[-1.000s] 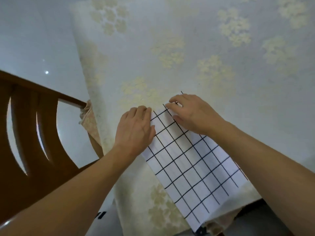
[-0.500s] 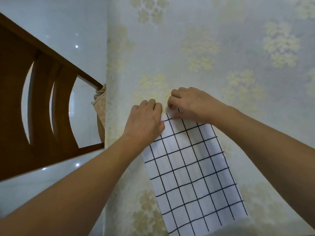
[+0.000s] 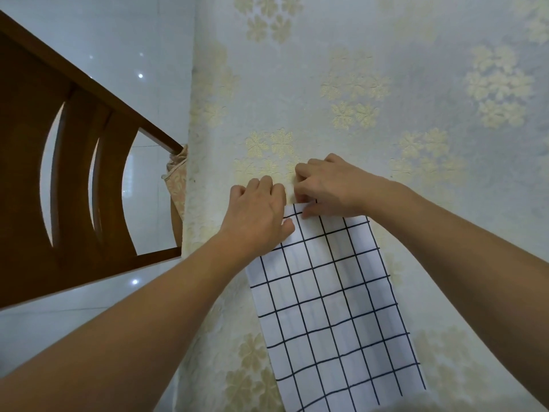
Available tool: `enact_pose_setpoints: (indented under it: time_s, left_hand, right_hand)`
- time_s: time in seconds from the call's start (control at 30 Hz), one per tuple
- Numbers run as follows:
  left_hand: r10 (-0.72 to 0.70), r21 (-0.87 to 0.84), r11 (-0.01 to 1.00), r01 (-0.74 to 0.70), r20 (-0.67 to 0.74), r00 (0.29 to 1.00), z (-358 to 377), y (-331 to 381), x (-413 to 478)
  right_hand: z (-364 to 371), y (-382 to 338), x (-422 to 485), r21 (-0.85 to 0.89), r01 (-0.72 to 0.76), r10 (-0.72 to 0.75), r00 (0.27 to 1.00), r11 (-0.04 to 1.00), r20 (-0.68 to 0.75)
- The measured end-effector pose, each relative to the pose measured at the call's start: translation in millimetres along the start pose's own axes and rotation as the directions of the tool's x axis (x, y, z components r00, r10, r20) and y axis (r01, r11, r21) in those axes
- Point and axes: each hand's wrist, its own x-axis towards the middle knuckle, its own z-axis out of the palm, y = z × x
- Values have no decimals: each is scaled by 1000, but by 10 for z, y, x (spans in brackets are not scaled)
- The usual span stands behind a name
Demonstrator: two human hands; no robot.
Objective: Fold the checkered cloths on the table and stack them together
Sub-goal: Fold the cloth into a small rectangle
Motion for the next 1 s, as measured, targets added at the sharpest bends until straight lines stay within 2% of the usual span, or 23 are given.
enact_pose_setpoints:
  time_s: [0.2, 0.27, 0.4, 0.5, 0.6, 0.73, 1.0]
  left_hand:
    - [39, -44, 998, -39, -2, 999, -52, -77, 32]
    - [65, -34, 997, -67, -61, 996, -81, -115, 63]
    - [108, 44, 994, -101, -191, 976, -235, -177, 210]
    - [144, 162, 981, -110, -220, 965, -389, -236, 290]
    - [119, 224, 972, -74, -192, 974, -561, -252, 231]
    - [157, 214, 971, -109, -221, 963, -751, -181, -24]
    - [333, 179, 940, -291, -290, 897, -800, 150, -799]
  right_hand:
    - [-46, 48, -67, 140, -46, 55, 997, 989, -59]
    - [-79, 77, -79, 206, -85, 106, 990, 975, -89]
    - [-153, 112, 0, 256, -213, 229, 973, 943, -34]
    - [-253, 120, 57, 246, -267, 287, 957, 932, -47]
    - [-361, 97, 0, 220, -278, 303, 949, 935, -90]
    - [-509, -62, -280, 172, -279, 305, 941, 945, -147]
    - [-405, -545, -1108, 127, -260, 287, 912, 957, -292]
